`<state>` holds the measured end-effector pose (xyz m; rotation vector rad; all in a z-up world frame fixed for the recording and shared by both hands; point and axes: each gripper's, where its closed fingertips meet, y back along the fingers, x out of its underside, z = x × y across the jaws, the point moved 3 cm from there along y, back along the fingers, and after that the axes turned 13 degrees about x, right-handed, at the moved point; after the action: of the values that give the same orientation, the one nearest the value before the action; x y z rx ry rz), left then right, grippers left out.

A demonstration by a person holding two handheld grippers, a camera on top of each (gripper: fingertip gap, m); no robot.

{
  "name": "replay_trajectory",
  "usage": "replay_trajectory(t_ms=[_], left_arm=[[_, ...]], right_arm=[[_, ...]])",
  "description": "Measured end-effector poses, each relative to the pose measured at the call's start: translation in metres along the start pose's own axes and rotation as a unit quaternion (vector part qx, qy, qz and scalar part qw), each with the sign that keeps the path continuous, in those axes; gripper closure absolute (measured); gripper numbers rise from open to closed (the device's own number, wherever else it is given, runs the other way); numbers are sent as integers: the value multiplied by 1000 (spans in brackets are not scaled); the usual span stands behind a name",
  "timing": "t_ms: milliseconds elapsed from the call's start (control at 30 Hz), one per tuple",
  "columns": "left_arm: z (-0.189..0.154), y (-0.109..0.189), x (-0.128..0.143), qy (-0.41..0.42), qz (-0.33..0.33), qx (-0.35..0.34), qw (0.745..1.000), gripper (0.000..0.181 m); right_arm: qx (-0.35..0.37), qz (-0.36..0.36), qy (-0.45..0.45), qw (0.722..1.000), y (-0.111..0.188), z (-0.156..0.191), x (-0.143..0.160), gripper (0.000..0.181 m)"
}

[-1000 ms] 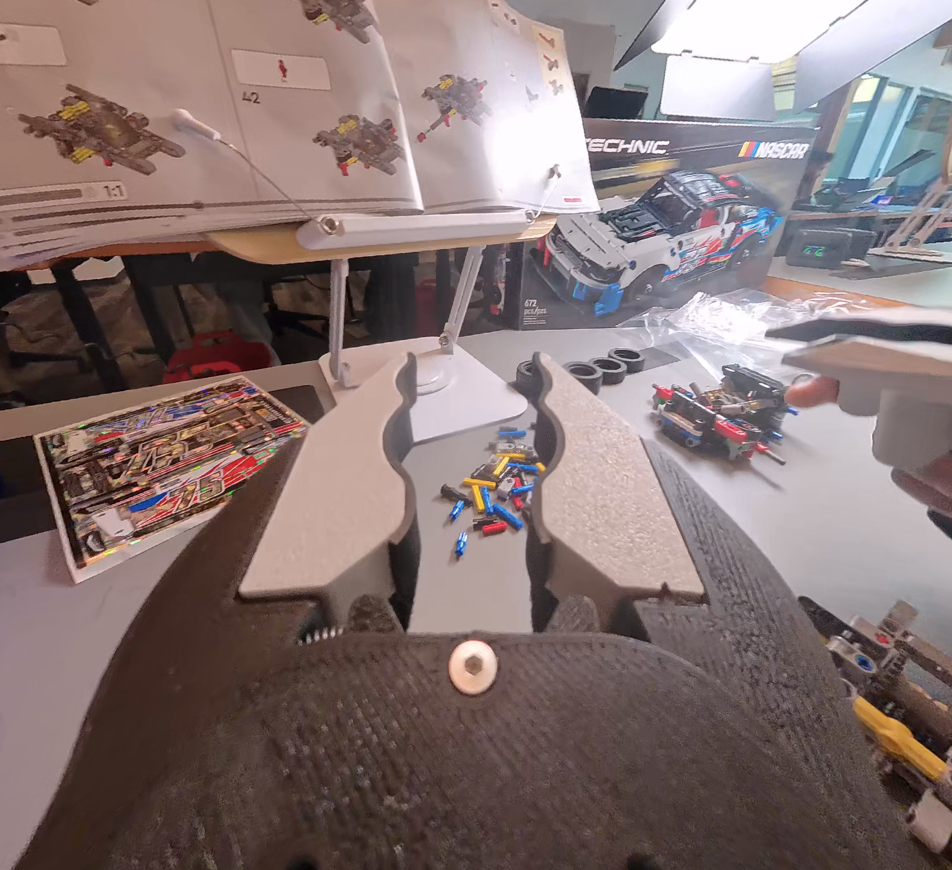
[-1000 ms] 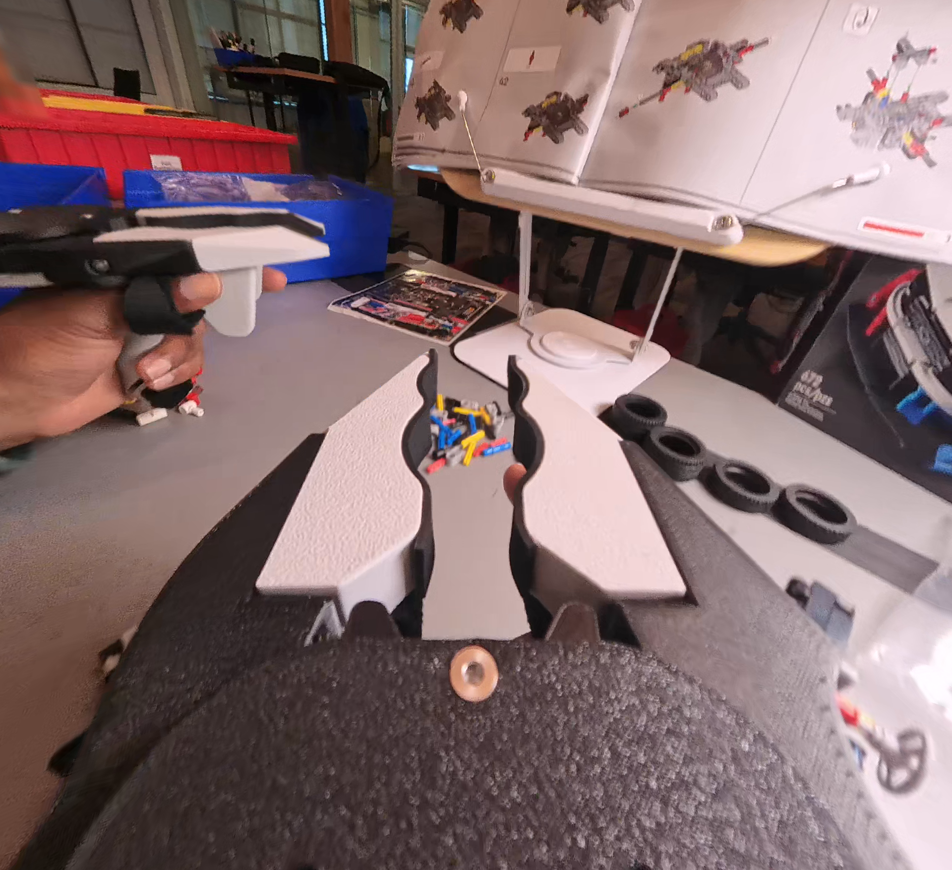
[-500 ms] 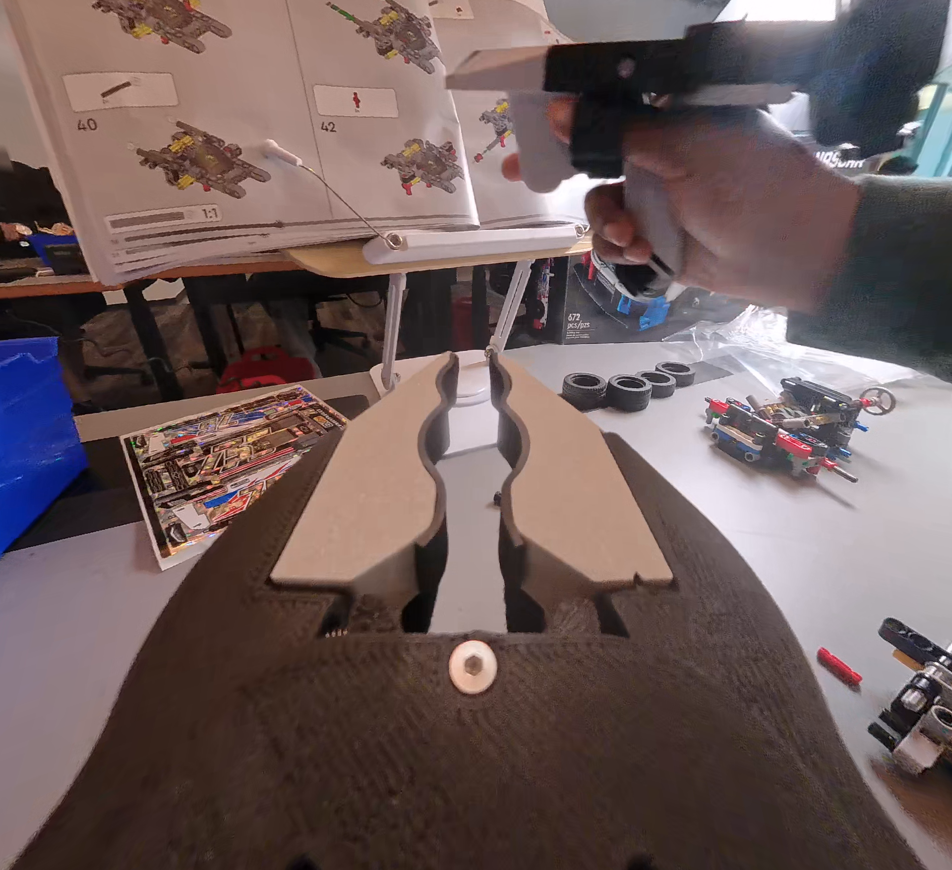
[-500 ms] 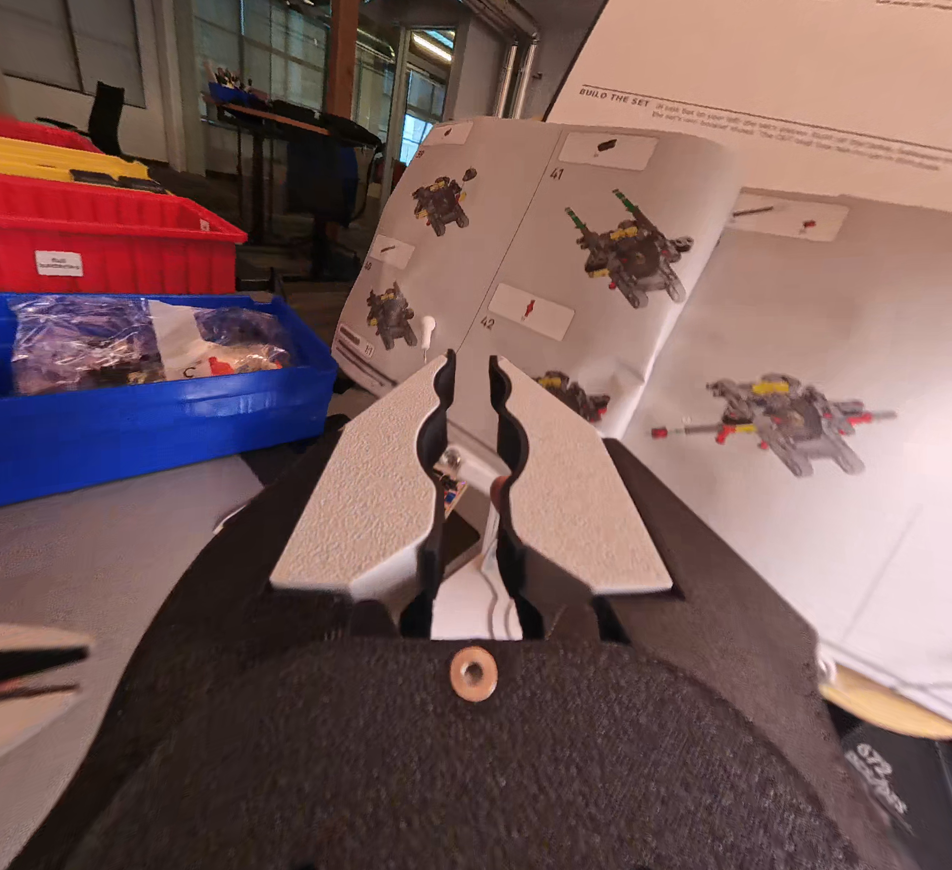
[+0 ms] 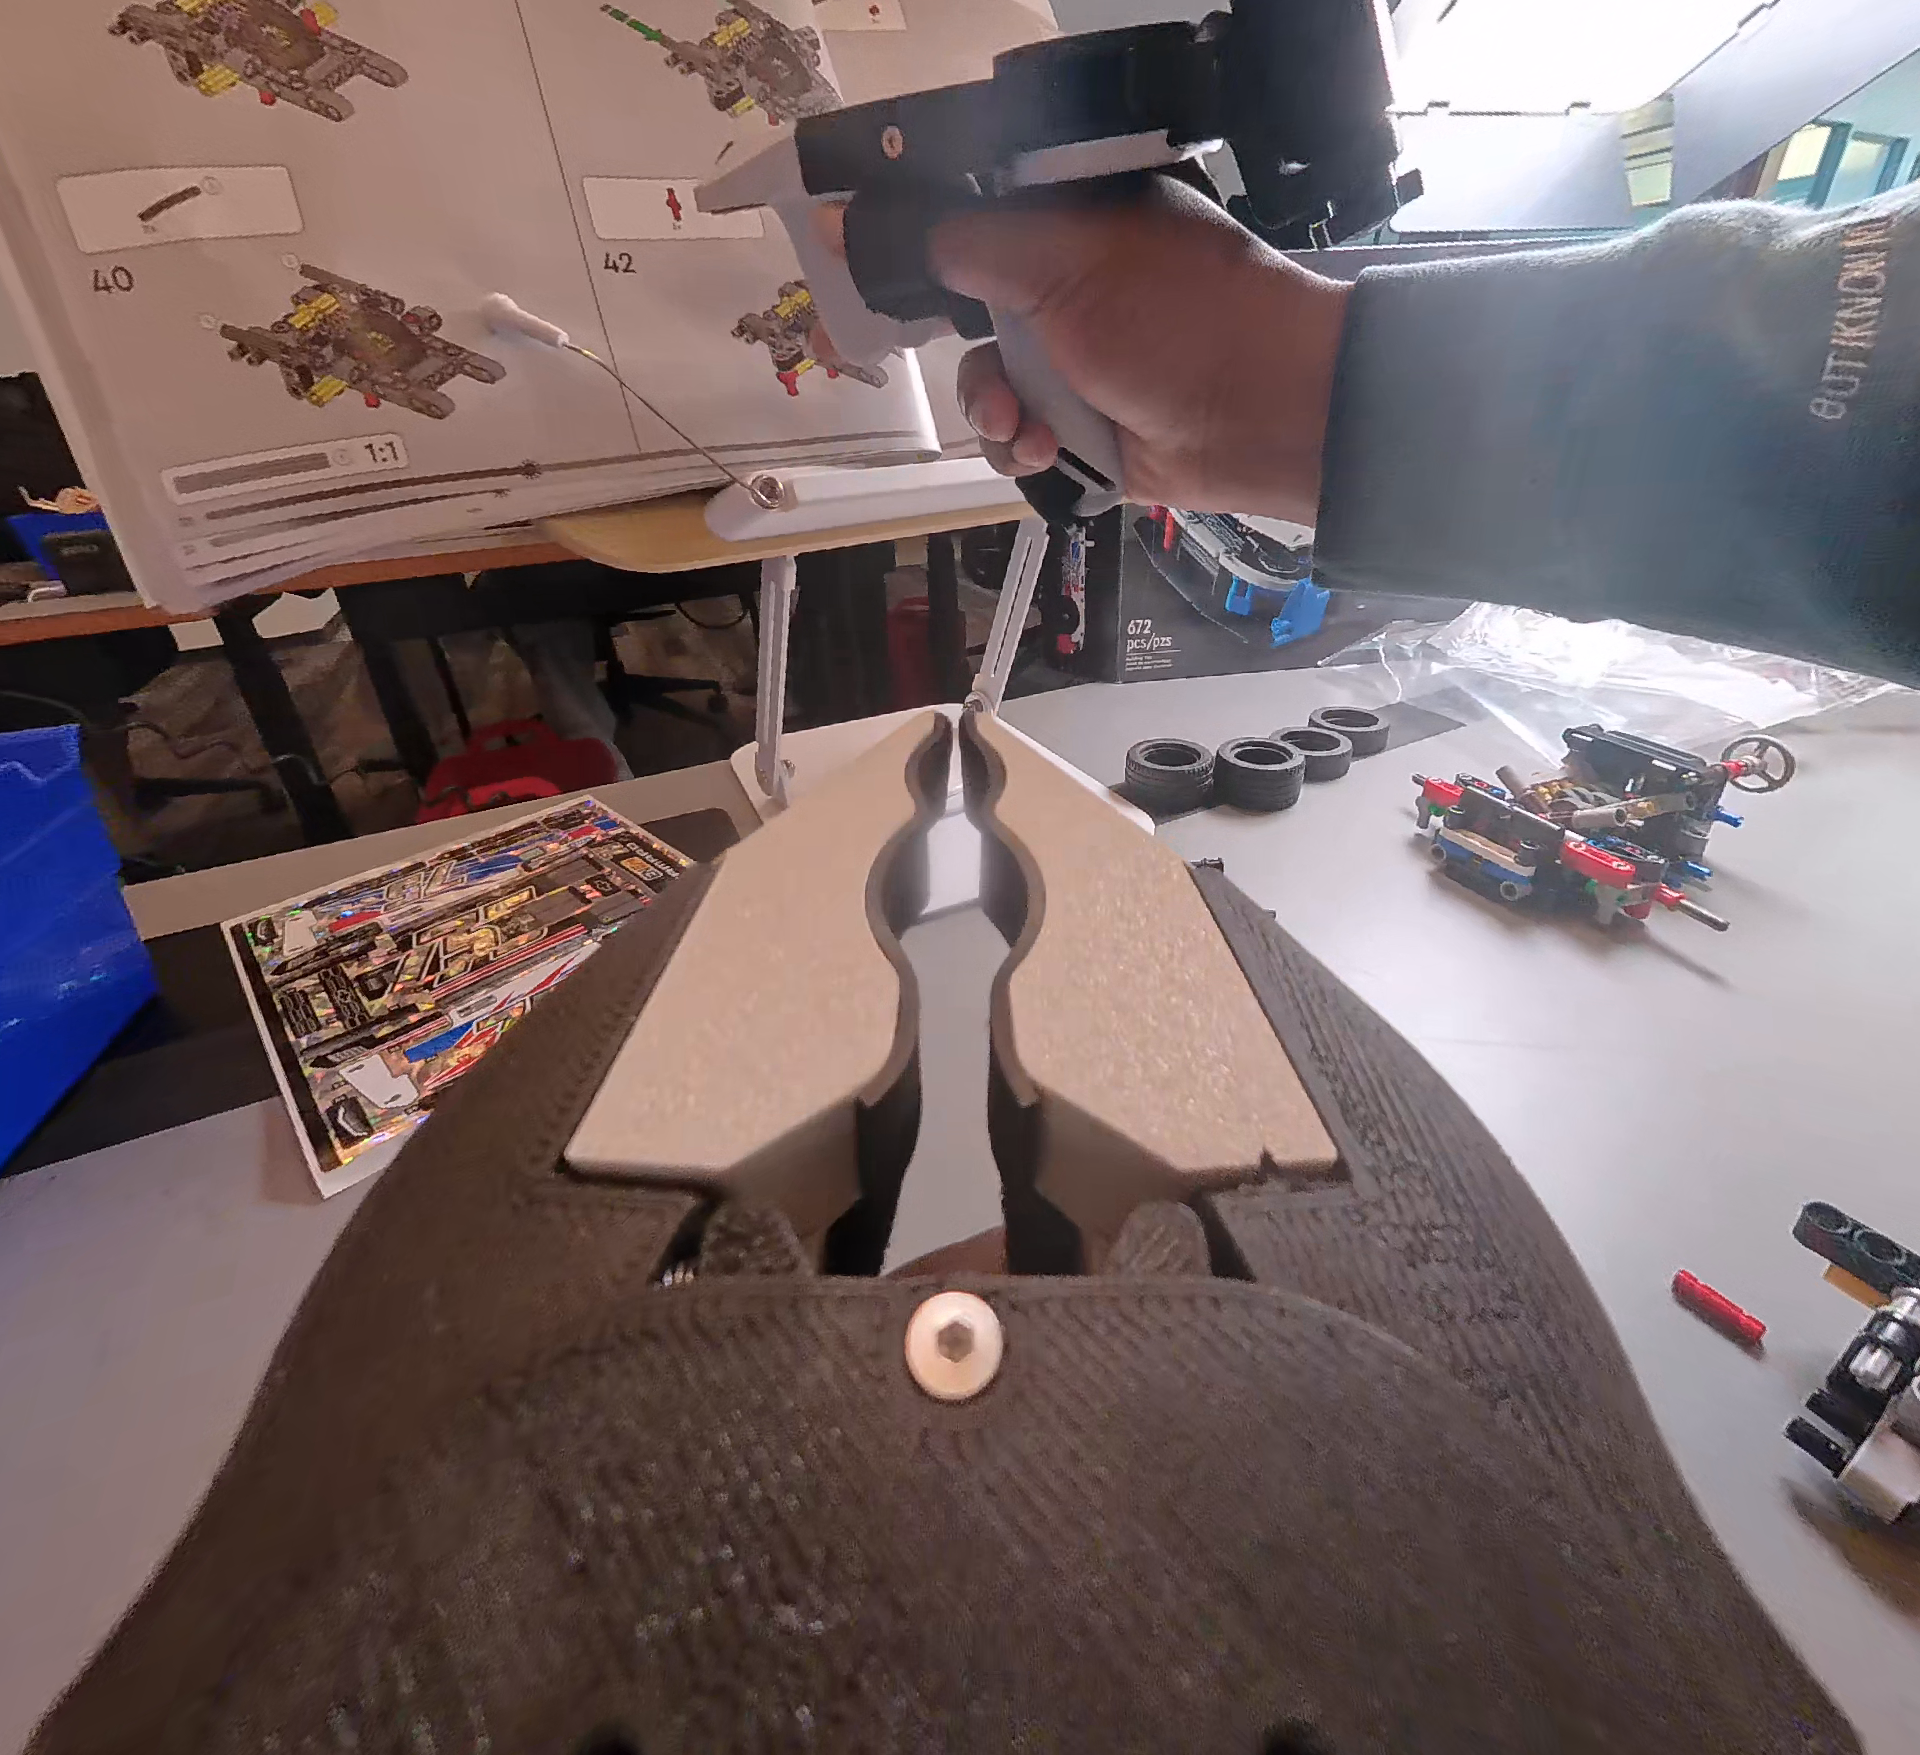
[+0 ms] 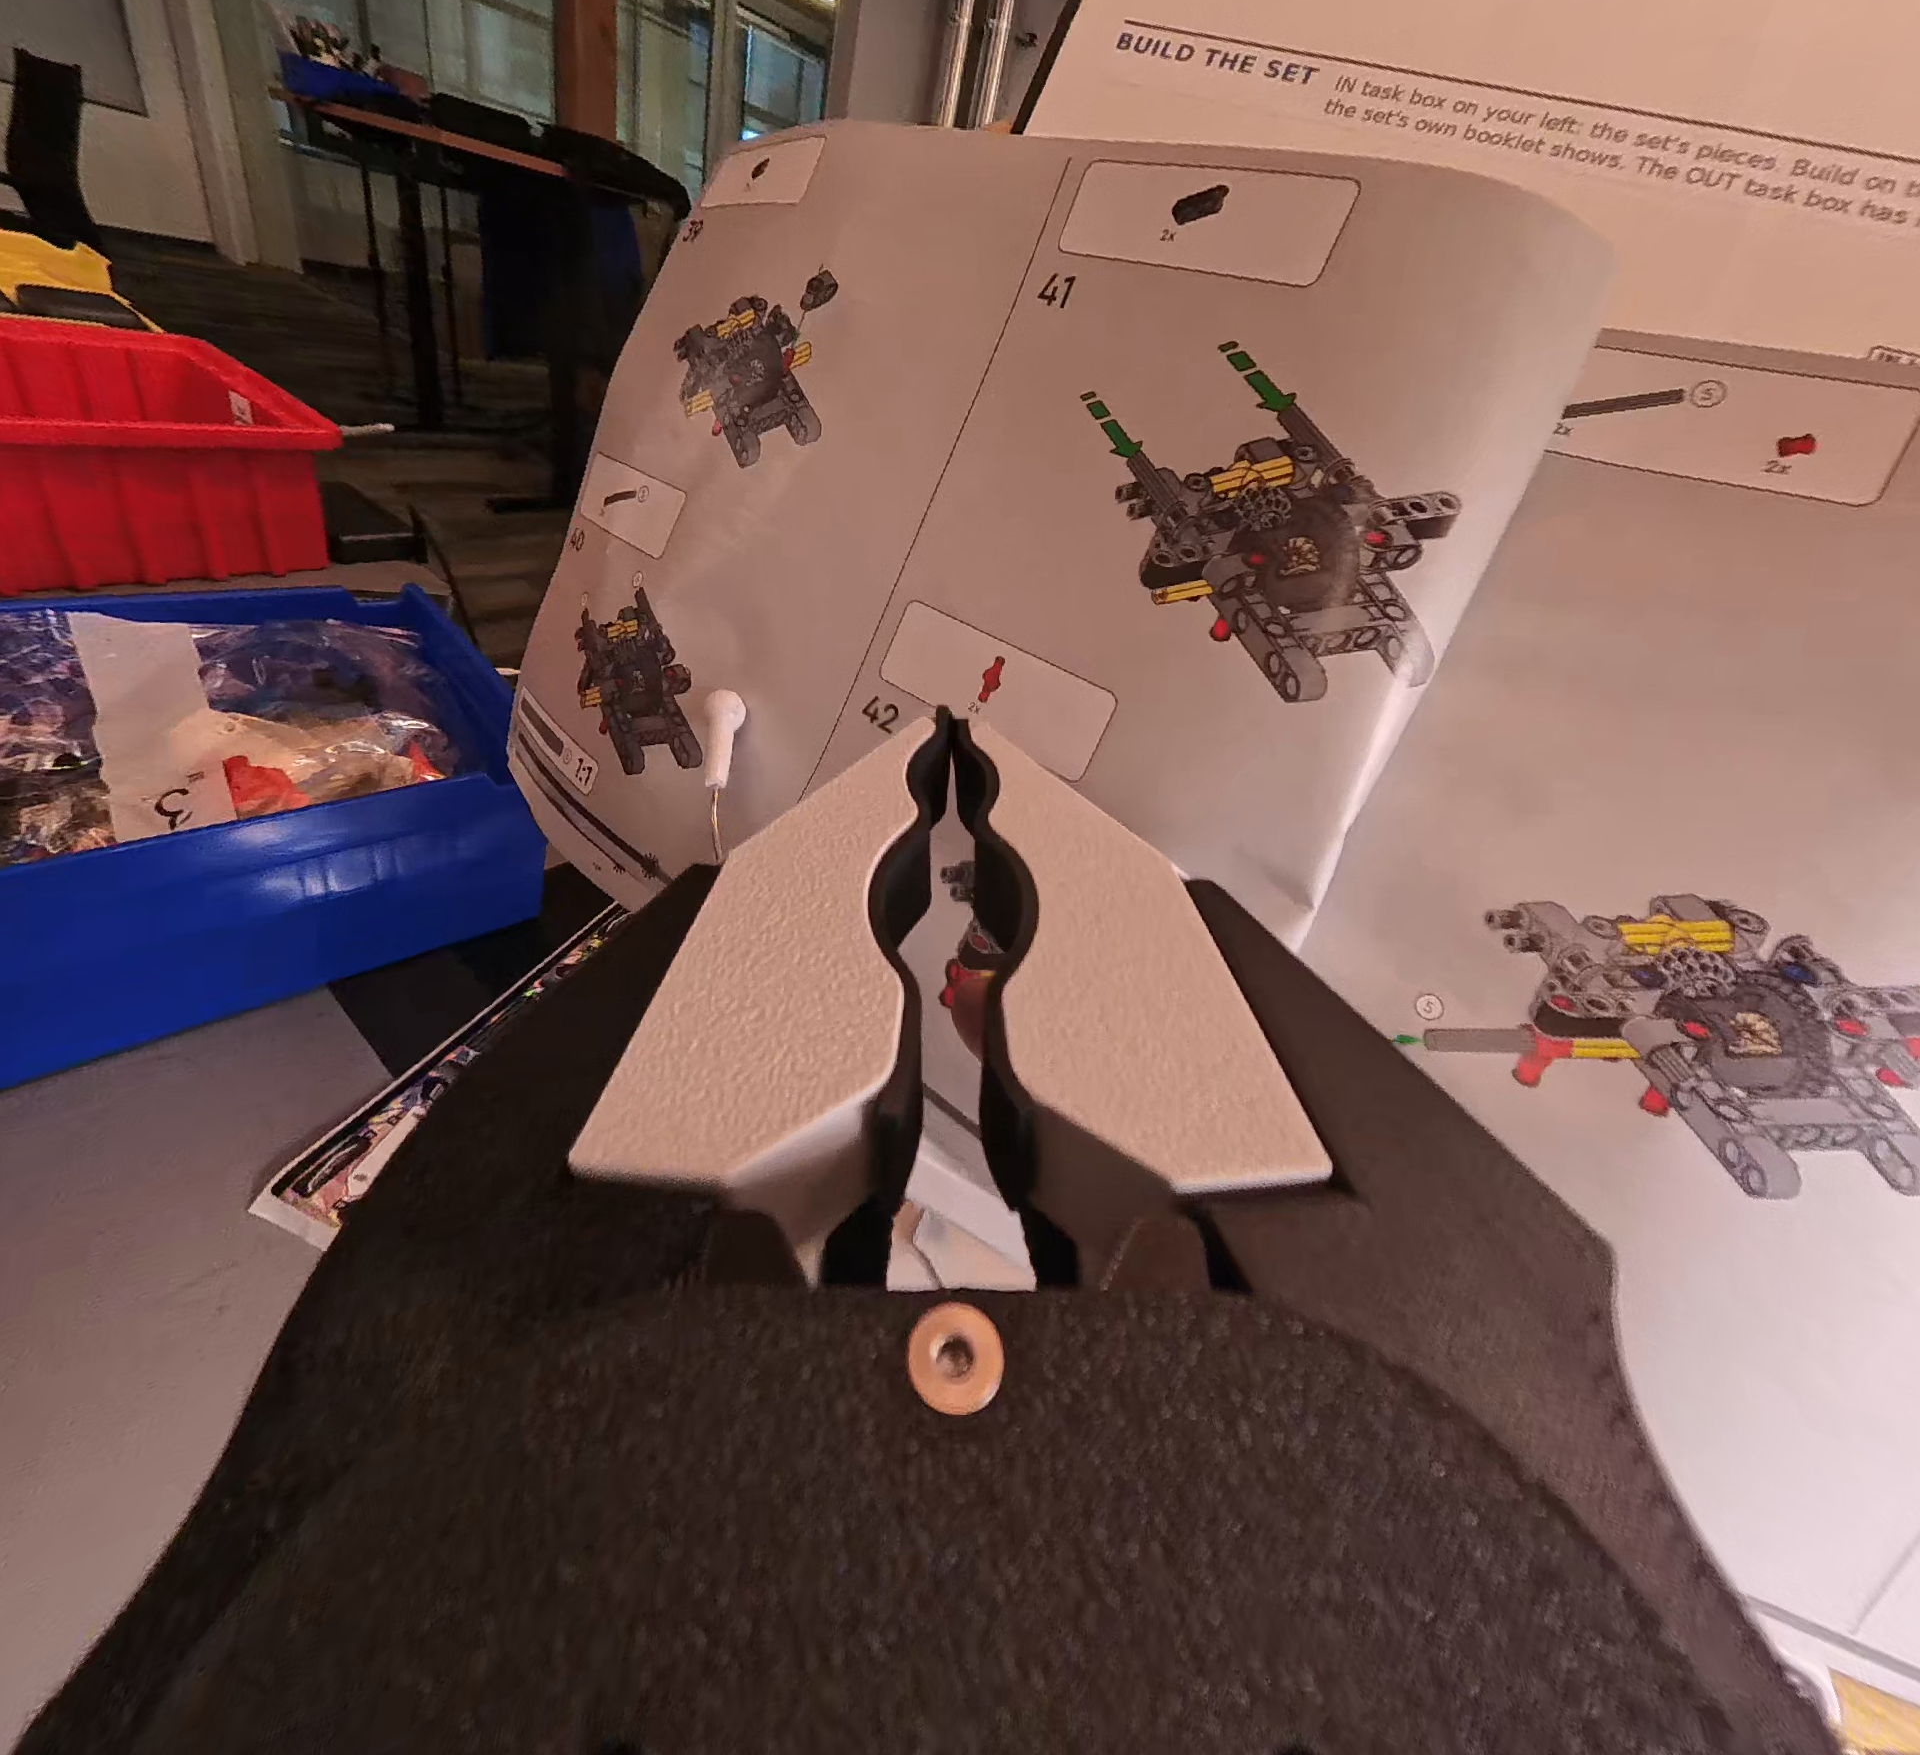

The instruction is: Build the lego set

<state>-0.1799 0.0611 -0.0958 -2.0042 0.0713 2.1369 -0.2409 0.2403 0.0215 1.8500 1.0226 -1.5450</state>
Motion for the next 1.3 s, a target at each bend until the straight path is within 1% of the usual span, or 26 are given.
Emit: replay_trajectory(t_ms=[133,200,267,367,467,533,667,733,800,900,1033,1200,1300], left_arm=[[-3,-1,1,-16,9,3,1000,179],[-4,-2,1,-17,10,5,1000,178],[-5,-2,1,-13,10,7,1000,176],[-2,-1,1,-8,7,-1,1000,167],[-1,-1,2,-1,11,2,1000,164],[0,-1,3,3,16,5,1000,161],[-3,-4,7,24,29,37,999,159],[-6,-6,11,31,38,51,998,157],[-9,-7,17,36,48,59,996,156],[-12,-9,25,37,64,69,995,157],[-16,-11,30,35,83,82,993,157],[-19,-13,30,42,81,92,992,158],[-19,-14,28,41,70,90,993,151]], right_arm=[[-8,-7,2,1000,11,-3,1,181],[-13,-7,-1,1000,24,-5,3,181],[-19,-12,-5,1000,44,-8,5,181],[-34,-21,-15,999,89,-12,9,181],[-47,-6,-48,998,145,-19,22,181],[-53,9,-64,996,186,-24,35,181],[-52,42,-98,993,263,-31,64,180],[-45,55,-112,991,294,-33,81,181],[-33,64,-121,990,316,-35,99,180],[-16,54,-129,990,330,-41,113,180],[-30,30,-138,990,331,-42,107,177],[-41,22,-138,989,334,-39,109,172],[-46,23,-146,988,333,-40,108,168]])
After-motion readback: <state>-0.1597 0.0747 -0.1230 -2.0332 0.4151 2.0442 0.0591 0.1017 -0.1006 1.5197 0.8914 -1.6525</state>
